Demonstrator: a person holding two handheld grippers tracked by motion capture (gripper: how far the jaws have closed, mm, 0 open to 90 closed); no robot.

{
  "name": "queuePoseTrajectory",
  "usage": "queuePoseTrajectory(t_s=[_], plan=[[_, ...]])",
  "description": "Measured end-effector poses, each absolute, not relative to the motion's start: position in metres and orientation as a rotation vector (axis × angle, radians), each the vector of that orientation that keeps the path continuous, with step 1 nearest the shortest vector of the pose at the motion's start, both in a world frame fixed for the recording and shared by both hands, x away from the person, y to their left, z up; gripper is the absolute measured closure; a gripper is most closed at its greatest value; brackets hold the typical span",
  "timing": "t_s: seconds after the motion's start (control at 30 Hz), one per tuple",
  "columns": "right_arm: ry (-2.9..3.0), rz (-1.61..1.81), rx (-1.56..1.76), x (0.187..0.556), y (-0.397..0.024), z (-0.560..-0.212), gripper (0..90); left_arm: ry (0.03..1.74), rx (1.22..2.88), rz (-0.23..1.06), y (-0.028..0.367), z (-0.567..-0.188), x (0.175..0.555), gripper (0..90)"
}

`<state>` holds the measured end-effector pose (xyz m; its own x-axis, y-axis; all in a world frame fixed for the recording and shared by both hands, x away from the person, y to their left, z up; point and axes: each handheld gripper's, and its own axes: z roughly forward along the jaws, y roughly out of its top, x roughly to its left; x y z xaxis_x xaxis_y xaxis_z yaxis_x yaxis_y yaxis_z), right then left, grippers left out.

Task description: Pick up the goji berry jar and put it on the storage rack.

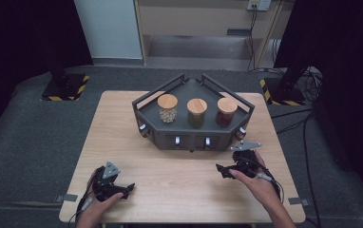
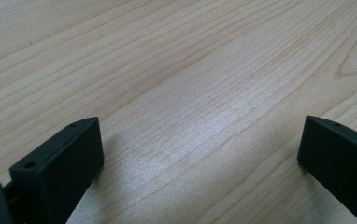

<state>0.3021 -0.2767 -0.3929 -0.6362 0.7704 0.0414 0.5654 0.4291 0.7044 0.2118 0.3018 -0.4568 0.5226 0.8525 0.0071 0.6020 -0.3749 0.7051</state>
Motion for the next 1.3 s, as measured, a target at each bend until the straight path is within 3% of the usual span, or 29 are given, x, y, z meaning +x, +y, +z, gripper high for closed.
queuePoseTrajectory(t_s=[1.03, 1.3], plan=[[2.454, 0.997, 1.121, 0.282, -0.259, -0.448, 5.1, 1.179, 2.110, 0.495, 0.302, -0.457, 0.212, 0.0], [2.407, 1.031, 1.072, 0.269, -0.258, -0.462, 0.7, 1.179, 2.110, 0.496, 0.302, -0.457, 0.212, 0.0]])
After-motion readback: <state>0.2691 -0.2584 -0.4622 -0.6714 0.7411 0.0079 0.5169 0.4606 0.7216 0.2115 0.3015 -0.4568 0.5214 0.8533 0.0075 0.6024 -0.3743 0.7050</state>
